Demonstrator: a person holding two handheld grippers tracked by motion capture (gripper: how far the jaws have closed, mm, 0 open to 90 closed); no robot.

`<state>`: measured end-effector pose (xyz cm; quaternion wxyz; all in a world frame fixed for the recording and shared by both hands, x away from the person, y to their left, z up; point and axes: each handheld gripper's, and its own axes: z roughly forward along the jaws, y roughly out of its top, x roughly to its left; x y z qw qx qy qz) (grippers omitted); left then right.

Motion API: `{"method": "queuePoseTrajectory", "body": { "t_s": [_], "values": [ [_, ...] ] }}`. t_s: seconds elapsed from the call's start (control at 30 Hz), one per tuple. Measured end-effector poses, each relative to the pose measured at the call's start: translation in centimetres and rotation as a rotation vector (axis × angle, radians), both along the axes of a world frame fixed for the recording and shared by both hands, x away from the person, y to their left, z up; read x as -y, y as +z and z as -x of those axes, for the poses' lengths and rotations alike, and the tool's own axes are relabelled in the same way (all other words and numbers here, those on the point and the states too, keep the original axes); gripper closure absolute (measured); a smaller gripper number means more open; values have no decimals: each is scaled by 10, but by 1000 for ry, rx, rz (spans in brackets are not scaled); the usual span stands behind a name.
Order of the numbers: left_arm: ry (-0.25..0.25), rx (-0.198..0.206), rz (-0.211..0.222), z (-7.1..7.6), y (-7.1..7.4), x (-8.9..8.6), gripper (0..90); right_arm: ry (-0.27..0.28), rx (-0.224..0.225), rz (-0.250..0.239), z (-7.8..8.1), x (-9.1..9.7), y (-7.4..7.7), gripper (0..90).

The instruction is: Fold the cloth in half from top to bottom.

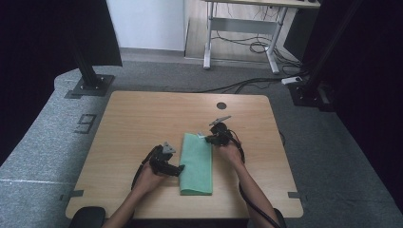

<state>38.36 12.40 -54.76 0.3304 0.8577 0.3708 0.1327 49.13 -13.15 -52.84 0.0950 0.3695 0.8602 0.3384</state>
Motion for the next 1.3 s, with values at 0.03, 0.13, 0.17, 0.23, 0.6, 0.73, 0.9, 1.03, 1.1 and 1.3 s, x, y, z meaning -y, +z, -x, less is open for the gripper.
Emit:
{"method": "queuePoseTrajectory", "body": {
  "t_s": [0.03,0.13,0.17,0.23,0.6,0.73,0.9,1.03,1.1,1.3],
  "values": [
    [2,-1,-1,0,0,0,55,0,4,-5,1,1,2,858],
    [7,0,-2,0,0,0,49,3,21,-20,4,3,9,859],
    [8,2,-1,0,-1,0,46,6,27,-26,5,4,11,859],
    [12,4,3,0,-1,0,43,9,38,-37,8,6,17,859],
    [19,7,6,0,-2,0,41,62,106,-97,32,13,51,859],
    [19,7,5,0,-2,0,41,84,125,-108,42,14,61,859],
    [21,8,6,0,-2,0,40,130,159,-124,62,16,76,859],
    [21,8,6,0,-2,0,40,162,174,-125,75,15,81,859],
    [21,7,5,0,-2,0,40,179,177,-127,82,15,82,859],
    [35,6,4,0,-2,1,36,216,179,-131,101,15,82,859]
  ]
}}
